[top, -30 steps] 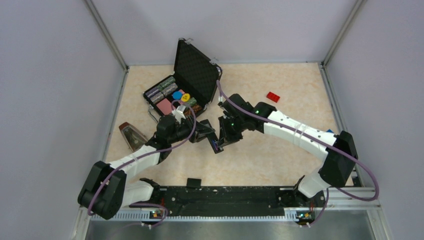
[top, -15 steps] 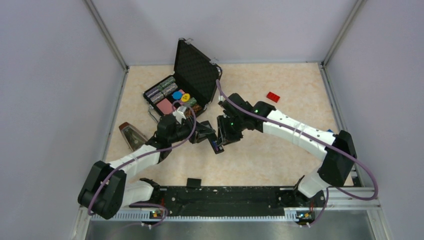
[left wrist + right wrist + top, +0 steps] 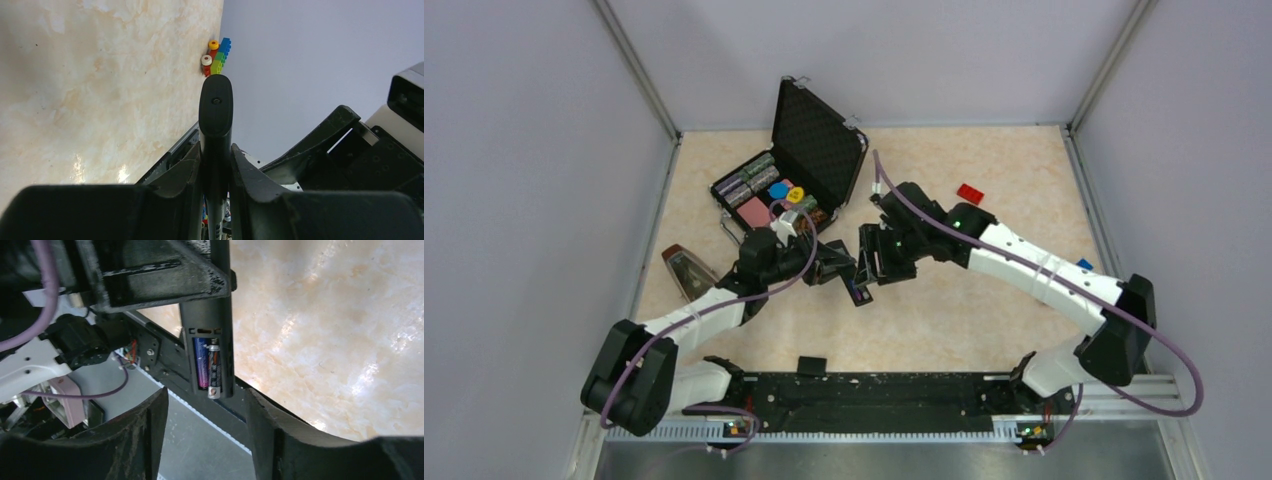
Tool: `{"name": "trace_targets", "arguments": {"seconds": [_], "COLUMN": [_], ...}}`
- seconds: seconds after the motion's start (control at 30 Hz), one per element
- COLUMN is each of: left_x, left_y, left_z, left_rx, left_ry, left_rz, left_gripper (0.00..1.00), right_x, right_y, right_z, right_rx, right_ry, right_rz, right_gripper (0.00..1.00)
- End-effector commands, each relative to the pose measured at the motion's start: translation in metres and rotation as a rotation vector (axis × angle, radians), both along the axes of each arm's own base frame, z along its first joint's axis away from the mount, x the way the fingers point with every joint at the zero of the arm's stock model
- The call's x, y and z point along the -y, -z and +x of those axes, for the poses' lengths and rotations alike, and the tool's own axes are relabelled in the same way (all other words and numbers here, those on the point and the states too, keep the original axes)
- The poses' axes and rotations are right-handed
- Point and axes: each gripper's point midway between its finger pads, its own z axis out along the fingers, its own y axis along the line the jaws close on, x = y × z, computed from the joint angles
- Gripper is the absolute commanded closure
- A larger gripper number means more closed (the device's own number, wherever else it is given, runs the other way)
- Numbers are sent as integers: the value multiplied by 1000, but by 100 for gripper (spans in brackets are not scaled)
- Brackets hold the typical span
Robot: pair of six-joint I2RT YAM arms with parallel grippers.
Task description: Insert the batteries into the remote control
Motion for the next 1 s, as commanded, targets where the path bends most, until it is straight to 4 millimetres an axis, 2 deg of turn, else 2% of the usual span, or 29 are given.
{"name": "trace_targets", "arguments": {"seconds": [0.0, 0.2, 0.33, 0.5, 0.63, 0.77, 0.83, 0.97], "left_x": [6, 1, -7, -13, -15, -22, -25, -30], "left_y": [-41, -75, -103, -131, -142, -152, -157, -167], "left_z": [6, 7, 11, 12, 12, 12, 13, 12], "left_rx": [88, 88, 105, 146, 155, 158, 160, 170], "left_ry": [10, -56, -123, -160, -179, -213, -232, -260], "left_rz": [-89, -199, -274, -326, -355, -410, -427, -446], "left_gripper": [100, 100, 100, 100, 100, 100, 100, 100], "right_x": [11, 13, 8, -1, -6, -7, -7, -8], "right_y": [-31, -51, -75, -109, -136, -138, -138, -139], "right_z": [-4, -7, -6, 1, 3, 4, 4, 6], "right_rx": [61, 135, 178, 194, 197, 198, 193, 183], "right_ry": [67, 140, 193, 235, 263, 293, 307, 332], "right_rz": [115, 341, 549, 712, 841, 864, 881, 921], "right_gripper": [37, 18, 14, 18, 19, 20, 27, 34]}}
